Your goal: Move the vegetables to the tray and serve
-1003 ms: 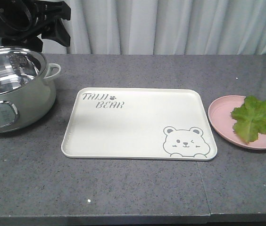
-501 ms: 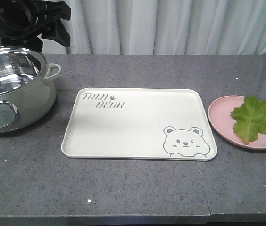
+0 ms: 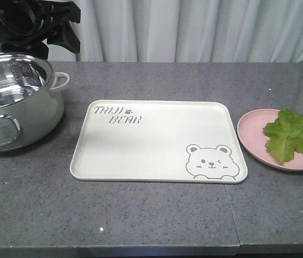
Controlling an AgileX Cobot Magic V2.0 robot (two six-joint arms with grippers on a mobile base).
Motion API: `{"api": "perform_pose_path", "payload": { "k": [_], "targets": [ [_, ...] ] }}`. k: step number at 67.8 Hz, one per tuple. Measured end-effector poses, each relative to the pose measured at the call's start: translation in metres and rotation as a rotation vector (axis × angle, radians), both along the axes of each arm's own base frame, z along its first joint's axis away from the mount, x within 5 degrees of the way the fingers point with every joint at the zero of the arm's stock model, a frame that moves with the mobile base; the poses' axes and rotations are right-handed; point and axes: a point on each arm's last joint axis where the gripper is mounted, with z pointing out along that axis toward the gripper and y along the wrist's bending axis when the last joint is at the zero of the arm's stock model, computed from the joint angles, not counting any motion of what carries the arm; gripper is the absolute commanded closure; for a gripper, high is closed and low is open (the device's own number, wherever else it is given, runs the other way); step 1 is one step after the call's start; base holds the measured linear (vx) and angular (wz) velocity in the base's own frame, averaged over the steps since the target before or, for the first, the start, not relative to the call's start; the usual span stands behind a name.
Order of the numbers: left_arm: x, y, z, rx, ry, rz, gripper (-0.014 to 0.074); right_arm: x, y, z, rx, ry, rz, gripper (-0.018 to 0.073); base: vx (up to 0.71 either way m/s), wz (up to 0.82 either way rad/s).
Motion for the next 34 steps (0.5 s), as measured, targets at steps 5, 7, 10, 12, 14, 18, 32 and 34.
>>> {"api": "perform_pose_path", "payload": {
  "k": [5, 7, 10, 12, 14, 18, 32, 34],
  "targets": [
    [0.0, 0.0, 0.0, 0.0, 0.0, 0.0, 0.0153, -0.003, -0.012, 0.0, -0.011, 0.009, -0.034, 0.023, 0.0, 0.0],
    [0.0, 0.0, 0.0, 0.0, 0.0, 0.0, 0.0153, -0.004, -0.015, 0.0, -0.008, 0.011, -0.046, 0.0229, 0.0, 0.0],
    [0.0, 0.0, 0.0, 0.0, 0.0, 0.0, 0.0153, -0.004, -0.02, -0.003, 0.004, 0.026, -0.058, 0.0222, 0.0, 0.0],
    [0.0, 0.0, 0.0, 0.0, 0.0, 0.0, 0.0153, -0.003, -0.022, -0.006, 0.023, 0.042, -0.061, 0.0212, 0.0, 0.0],
    [0.0, 0.0, 0.0, 0.0, 0.0, 0.0, 0.0153, -0.002, -0.023, -0.01, 0.043, 0.062, -0.057, 0.0202, 0.0, 0.0],
    [0.0, 0.0, 0.0, 0.0, 0.0, 0.0, 0.0153, 0.005, -0.024, -0.019, 0.093, 0.098, -0.037, 0.0175, 0.0, 0.0],
    [0.0, 0.0, 0.0, 0.0, 0.0, 0.0, 0.0153, 0.037, -0.029, -0.06, 0.235, 0.218, 0.025, 0.0083, 0.0, 0.0],
    [0.0, 0.0, 0.0, 0.0, 0.0, 0.0, 0.0153, 0.039, -0.03, -0.065, 0.243, 0.23, 0.027, 0.0083, 0.0, 0.0]
  ]
}}
